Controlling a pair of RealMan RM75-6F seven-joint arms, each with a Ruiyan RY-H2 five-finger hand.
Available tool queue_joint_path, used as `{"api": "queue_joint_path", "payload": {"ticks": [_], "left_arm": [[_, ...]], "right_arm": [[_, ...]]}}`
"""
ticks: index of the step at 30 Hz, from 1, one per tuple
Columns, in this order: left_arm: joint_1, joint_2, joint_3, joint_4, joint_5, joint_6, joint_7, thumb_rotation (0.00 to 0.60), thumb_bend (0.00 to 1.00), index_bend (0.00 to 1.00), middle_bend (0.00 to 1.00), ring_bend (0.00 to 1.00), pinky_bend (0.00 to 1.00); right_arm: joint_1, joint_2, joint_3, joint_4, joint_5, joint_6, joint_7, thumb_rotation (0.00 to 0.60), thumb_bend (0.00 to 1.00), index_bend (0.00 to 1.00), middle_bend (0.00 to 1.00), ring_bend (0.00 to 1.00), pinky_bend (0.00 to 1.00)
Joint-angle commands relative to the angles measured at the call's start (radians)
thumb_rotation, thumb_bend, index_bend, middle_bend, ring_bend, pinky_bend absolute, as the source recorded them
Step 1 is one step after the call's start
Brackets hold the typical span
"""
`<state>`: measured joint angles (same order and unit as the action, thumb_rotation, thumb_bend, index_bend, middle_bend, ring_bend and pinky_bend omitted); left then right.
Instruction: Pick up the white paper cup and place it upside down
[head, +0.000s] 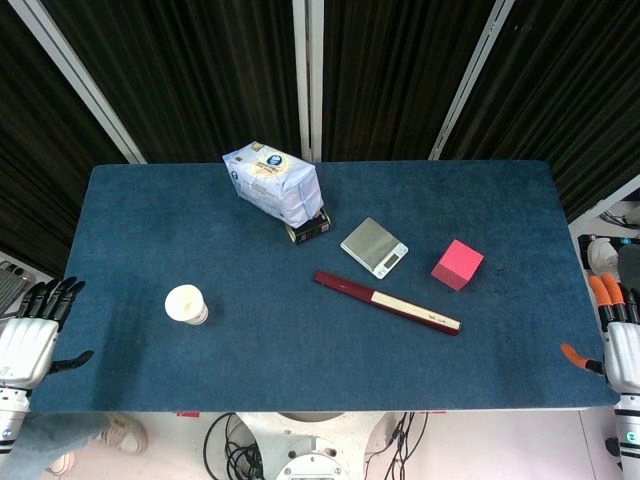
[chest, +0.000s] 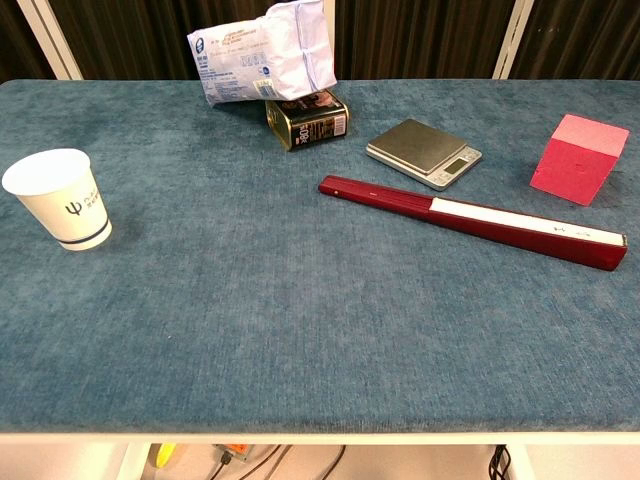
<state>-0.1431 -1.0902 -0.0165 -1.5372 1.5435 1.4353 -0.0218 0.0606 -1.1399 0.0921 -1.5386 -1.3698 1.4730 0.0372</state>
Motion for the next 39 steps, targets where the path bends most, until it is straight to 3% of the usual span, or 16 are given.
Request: {"api": "queue_joint_path", "payload": {"ticks": [1, 12, 21, 29, 39], "left_arm": [[0.003, 0.0, 0.001, 0.002, 0.002, 0.006, -0.004, 0.6, 0.03, 0.0, 0.02, 0.0, 0.0], [-0.019, -0.003, -0.001, -0.019, 0.007, -0.023, 0.033, 0.6, 0.03, 0.0, 0.02, 0.0, 0.0], [-0.122, -0.029, -0.022, -0.071, 0.041, -0.132, 0.097, 0.6, 0.03, 0.0, 0.03, 0.0, 0.01], [-0.242, -0.062, -0.05, -0.145, 0.005, -0.296, 0.252, 0.6, 0.03, 0.0, 0.03, 0.0, 0.04], [-0.307, -0.149, -0.064, -0.11, -0.051, -0.362, 0.396, 0.6, 0.04, 0.0, 0.02, 0.0, 0.04]], "right_arm": [[0.002, -0.001, -0.001, 0.004, -0.002, -0.008, 0.003, 0.6, 0.05, 0.0, 0.0, 0.0, 0.0], [0.004, 0.001, 0.007, 0.002, -0.011, -0.013, 0.007, 0.6, 0.05, 0.0, 0.0, 0.0, 0.0], [0.017, 0.0, 0.002, 0.001, -0.034, -0.029, -0.019, 0.6, 0.05, 0.0, 0.0, 0.0, 0.0], [0.014, 0.008, -0.005, -0.007, -0.065, -0.01, -0.02, 0.6, 0.05, 0.0, 0.0, 0.0, 0.0], [0.017, 0.005, -0.001, -0.019, -0.064, -0.014, -0.024, 0.6, 0.06, 0.0, 0.0, 0.0, 0.0]]}}
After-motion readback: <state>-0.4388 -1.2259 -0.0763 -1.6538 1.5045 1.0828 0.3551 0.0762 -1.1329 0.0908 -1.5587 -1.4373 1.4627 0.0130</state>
